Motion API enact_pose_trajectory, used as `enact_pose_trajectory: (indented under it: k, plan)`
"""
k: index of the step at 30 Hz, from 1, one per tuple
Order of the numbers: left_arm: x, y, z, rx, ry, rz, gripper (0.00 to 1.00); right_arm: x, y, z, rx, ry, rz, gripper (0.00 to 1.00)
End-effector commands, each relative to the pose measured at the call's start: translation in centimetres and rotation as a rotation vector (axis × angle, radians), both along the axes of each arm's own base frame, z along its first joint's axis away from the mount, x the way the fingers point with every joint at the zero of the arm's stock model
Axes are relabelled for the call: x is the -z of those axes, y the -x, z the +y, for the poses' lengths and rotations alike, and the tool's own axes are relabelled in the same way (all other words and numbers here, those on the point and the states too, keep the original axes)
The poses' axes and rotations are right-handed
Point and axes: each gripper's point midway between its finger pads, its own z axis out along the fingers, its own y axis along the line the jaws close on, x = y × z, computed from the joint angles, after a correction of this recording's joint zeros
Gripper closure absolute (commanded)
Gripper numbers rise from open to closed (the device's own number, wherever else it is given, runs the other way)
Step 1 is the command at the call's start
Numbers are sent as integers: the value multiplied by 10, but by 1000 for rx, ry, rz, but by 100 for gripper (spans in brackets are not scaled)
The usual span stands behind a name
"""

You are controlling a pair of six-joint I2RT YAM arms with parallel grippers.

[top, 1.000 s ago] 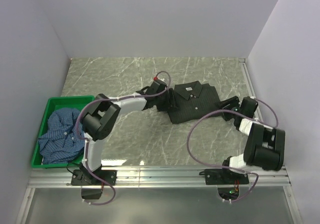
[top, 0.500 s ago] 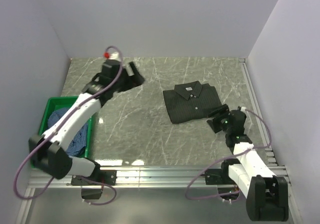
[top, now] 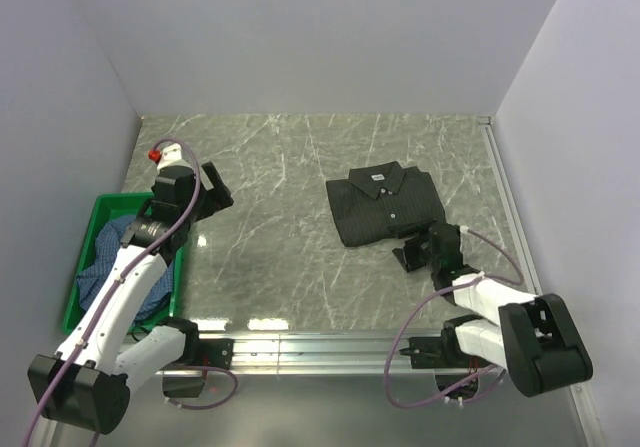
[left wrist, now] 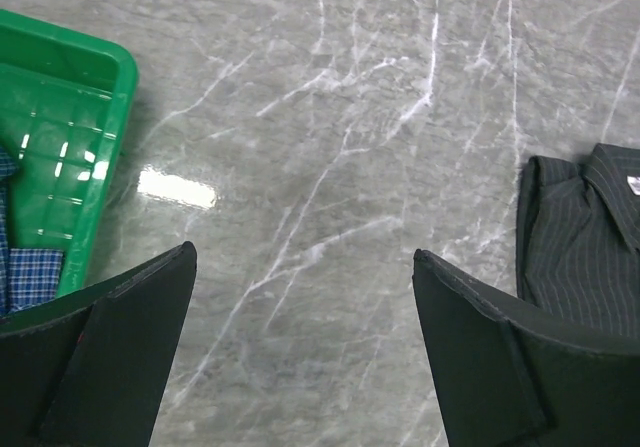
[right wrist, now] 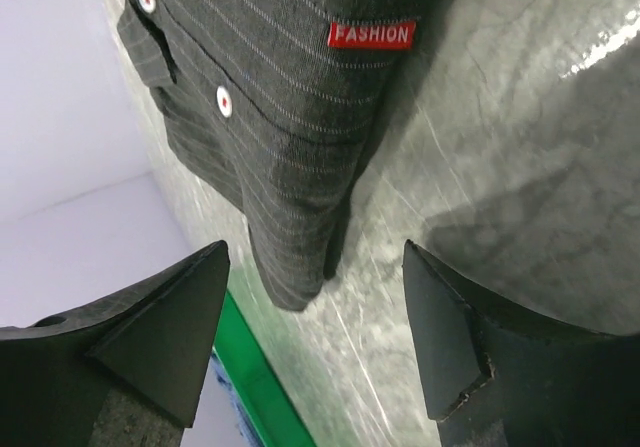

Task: Fold and stack the long sleeve shirts
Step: Neatly place the folded shirt to the corner

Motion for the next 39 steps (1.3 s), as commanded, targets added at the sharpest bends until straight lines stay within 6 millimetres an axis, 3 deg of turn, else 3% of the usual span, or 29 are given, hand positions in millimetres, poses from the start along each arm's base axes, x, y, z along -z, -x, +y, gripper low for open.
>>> enact_pose_trajectory:
  k: [1, 4, 8, 13, 14, 18, 20, 23, 30, 35, 36, 39]
  plan:
    - [-10, -7, 8, -26, -33, -49, 5, -17, -27, -6, 100, -16, -75, 24]
    - [-11, -7, 9, -29, -29, -54, 5, -12, -33, -9, 146, -42, -69, 30]
    - [-11, -7, 12, -39, -35, -58, 5, 0, -40, -15, 206, -43, -43, 46]
    - [-10, -6, 15, -49, -37, -57, 5, 9, -58, -12, 235, -78, -32, 56]
    - [-11, -6, 15, -51, -37, -60, 5, 10, -60, -13, 245, -84, -34, 67]
    - [-9, -6, 17, -59, -42, -56, 5, 5, -78, -17, 295, -104, -73, 93]
    - [-10, -6, 17, -60, -43, -57, 5, 1, -88, -20, 319, -98, -87, 100]
    - [-9, -6, 19, -66, -46, -55, 5, -9, -109, -33, 381, -82, -114, 100]
    - [-7, -6, 24, -90, -65, -46, 5, -39, -171, -93, 535, -67, -188, 100]
    - [-4, -7, 25, -93, -69, -35, 5, -33, -215, -133, 544, 1, -165, 100]
    - [-3, -7, 25, -96, -72, -32, 5, -33, -233, -137, 533, 13, -155, 100]
    - [-1, -8, 25, -96, -72, -22, 5, -30, -263, -136, 471, 30, -135, 100]
